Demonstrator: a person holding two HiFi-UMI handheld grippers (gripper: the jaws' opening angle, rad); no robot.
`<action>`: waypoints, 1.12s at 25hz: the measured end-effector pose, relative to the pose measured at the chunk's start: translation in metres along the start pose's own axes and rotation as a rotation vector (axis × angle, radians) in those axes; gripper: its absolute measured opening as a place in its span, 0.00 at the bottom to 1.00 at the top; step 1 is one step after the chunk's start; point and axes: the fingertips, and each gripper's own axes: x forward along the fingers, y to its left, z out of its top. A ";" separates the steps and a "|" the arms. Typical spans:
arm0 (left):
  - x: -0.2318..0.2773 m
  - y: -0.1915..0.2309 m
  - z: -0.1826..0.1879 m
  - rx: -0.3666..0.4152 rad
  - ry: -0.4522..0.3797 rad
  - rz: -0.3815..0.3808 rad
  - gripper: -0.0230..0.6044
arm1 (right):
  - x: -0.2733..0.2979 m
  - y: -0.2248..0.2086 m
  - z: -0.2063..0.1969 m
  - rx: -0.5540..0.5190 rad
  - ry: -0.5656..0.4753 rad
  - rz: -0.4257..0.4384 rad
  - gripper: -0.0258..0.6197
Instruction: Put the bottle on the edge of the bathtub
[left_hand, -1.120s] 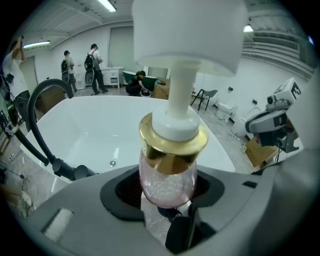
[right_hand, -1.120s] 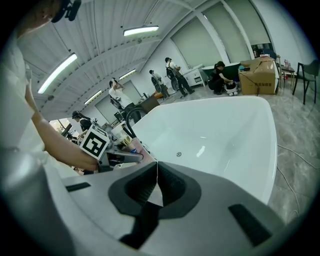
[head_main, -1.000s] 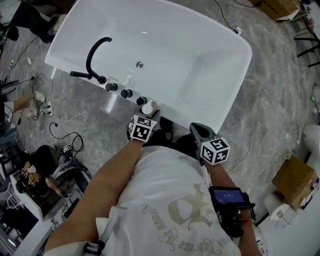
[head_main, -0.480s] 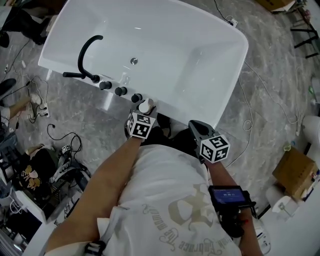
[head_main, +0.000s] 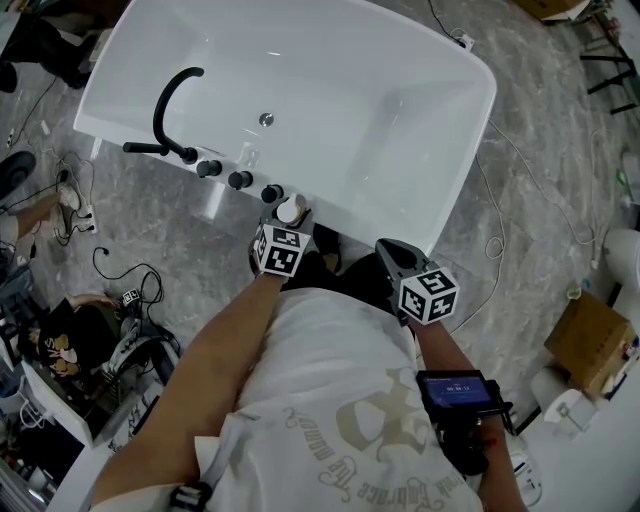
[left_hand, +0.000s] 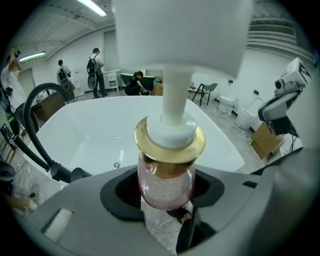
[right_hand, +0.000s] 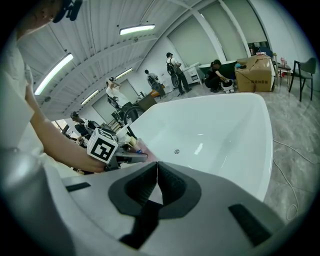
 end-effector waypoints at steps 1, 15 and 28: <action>0.000 0.000 0.001 0.001 -0.002 0.001 0.39 | 0.000 0.000 0.000 0.000 0.001 0.000 0.05; 0.000 -0.010 -0.004 0.023 -0.005 -0.026 0.40 | 0.003 0.005 -0.003 -0.003 0.023 0.016 0.05; 0.003 -0.007 -0.006 -0.020 -0.025 -0.018 0.44 | 0.004 0.007 -0.008 -0.026 0.049 0.021 0.05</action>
